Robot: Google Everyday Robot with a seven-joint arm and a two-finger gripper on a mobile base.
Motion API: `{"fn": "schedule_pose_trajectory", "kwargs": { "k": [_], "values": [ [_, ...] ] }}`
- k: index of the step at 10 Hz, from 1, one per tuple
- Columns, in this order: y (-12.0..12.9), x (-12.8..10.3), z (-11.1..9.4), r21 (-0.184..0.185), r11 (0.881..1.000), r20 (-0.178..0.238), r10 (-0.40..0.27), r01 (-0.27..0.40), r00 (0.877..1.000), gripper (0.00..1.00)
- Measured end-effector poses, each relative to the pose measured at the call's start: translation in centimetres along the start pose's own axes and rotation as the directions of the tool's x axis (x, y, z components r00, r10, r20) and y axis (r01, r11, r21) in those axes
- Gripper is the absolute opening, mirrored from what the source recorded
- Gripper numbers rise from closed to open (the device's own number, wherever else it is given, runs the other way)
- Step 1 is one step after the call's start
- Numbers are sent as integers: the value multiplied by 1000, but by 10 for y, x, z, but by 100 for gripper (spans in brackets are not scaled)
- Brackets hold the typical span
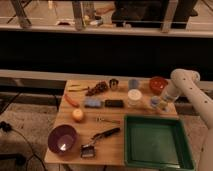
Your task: Place towel in table surface
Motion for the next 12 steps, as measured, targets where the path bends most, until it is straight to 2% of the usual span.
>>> {"fn": "schedule_pose_trajectory", "kwargs": {
  "k": [5, 6, 8, 9, 11, 12],
  "values": [
    [2, 16, -6, 13, 1000, 17, 4, -4, 1000, 23],
    [1, 14, -8, 16, 1000, 22, 4, -4, 1000, 20],
    [3, 18, -5, 12, 1000, 18, 23, -23, 1000, 25],
    [5, 24, -2, 8, 1000, 15, 30, -30, 999, 23],
    [6, 29, -3, 8, 999, 16, 38, -38, 999, 11],
    [6, 28, -4, 8, 999, 17, 41, -42, 999, 10]
  ]
}}
